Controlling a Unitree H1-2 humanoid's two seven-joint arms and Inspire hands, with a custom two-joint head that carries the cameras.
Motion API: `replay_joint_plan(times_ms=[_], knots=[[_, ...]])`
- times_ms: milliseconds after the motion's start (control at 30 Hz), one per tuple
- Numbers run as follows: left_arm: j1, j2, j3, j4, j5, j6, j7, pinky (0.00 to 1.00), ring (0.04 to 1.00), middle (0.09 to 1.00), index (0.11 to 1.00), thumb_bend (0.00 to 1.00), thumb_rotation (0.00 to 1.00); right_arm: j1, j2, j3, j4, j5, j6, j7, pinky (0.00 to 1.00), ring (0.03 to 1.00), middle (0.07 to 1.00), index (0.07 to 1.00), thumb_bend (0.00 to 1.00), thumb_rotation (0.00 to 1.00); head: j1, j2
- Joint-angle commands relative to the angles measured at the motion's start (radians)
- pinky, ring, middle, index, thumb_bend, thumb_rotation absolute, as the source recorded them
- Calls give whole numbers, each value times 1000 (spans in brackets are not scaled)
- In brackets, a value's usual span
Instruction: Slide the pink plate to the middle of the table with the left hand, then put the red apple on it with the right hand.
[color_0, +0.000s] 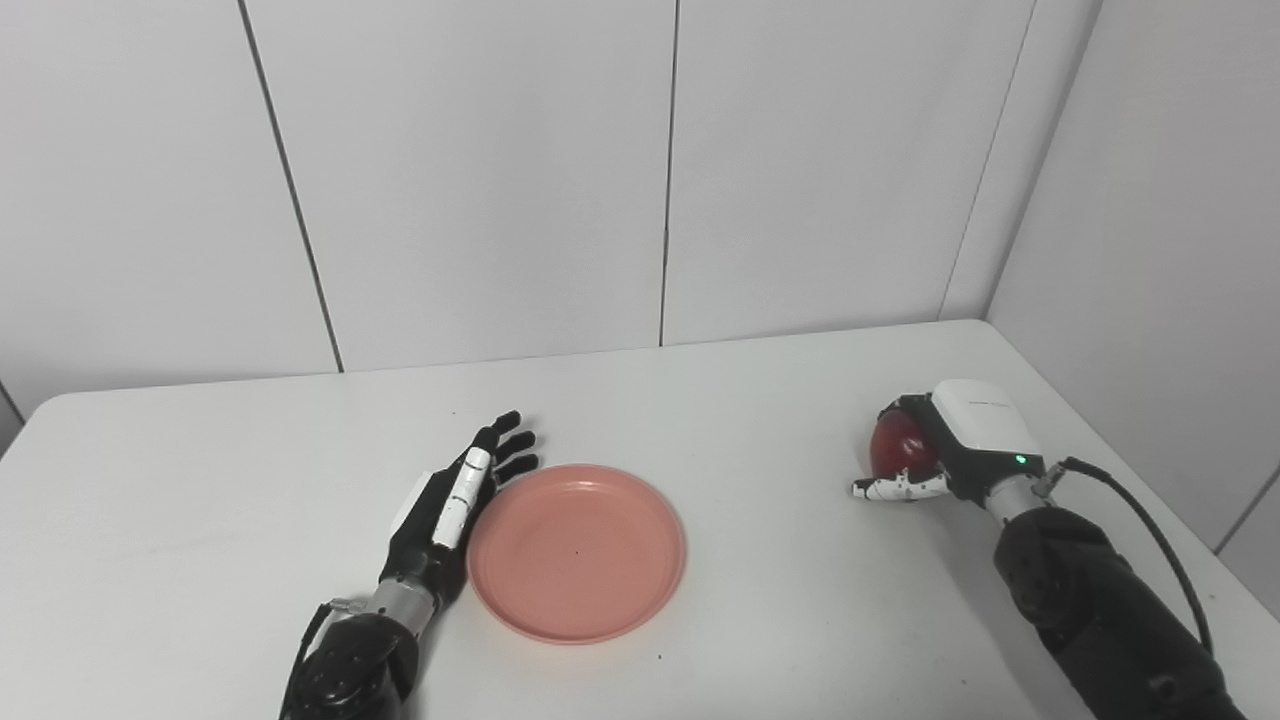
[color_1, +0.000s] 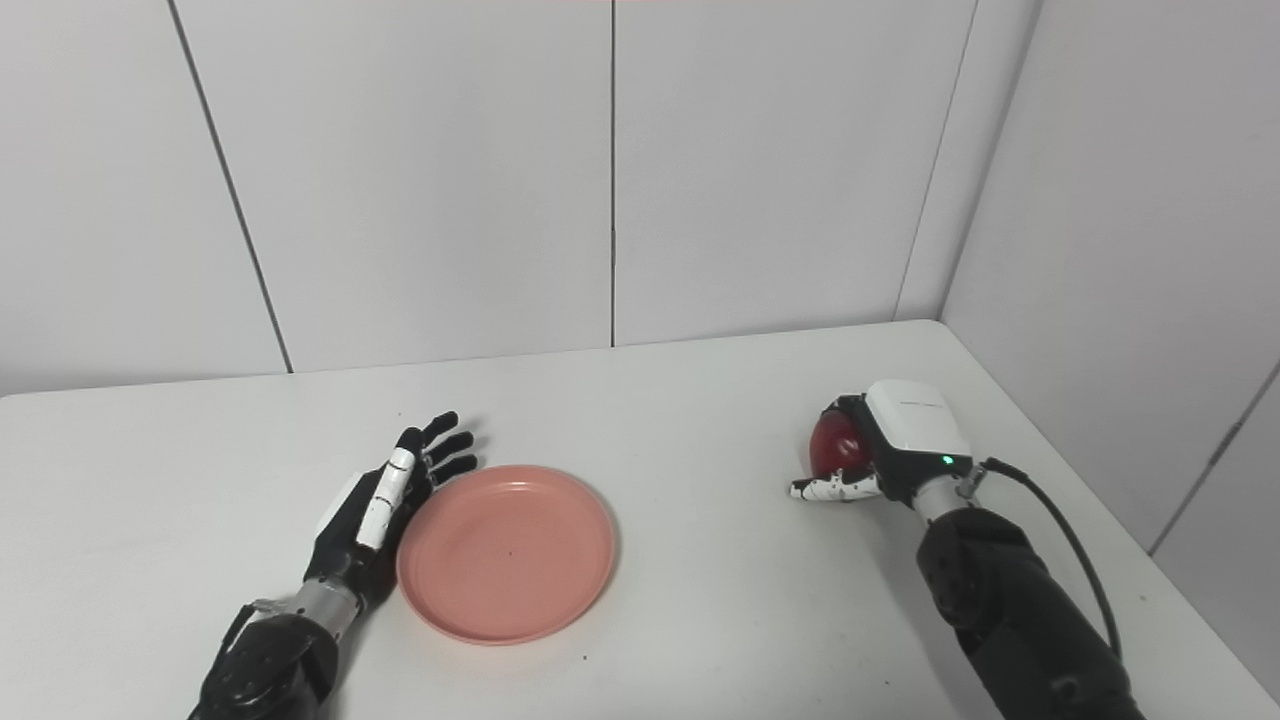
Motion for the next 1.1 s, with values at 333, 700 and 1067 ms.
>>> replay_joint_plan(times_ms=[333, 700, 1067], knots=[[18, -7, -20, 31, 25, 45, -7, 800, 865, 891, 893, 733, 946, -35, -21, -10, 19, 30, -34, -46, 176, 241, 336, 485, 498, 161, 4, 1], [12, -8, -17, 40, 22, 41, -8, 798, 866, 892, 894, 735, 943, -46, -32, -5, 11, 30, -90, -77, 170, 234, 326, 483, 498, 162, 7, -2], [11, -20, -28, 39, 38, 32, 0, 791, 857, 888, 895, 701, 958, -90, -23, -8, -214, 24, -99, 7, 99, 154, 237, 470, 498, 164, 60, 2]])
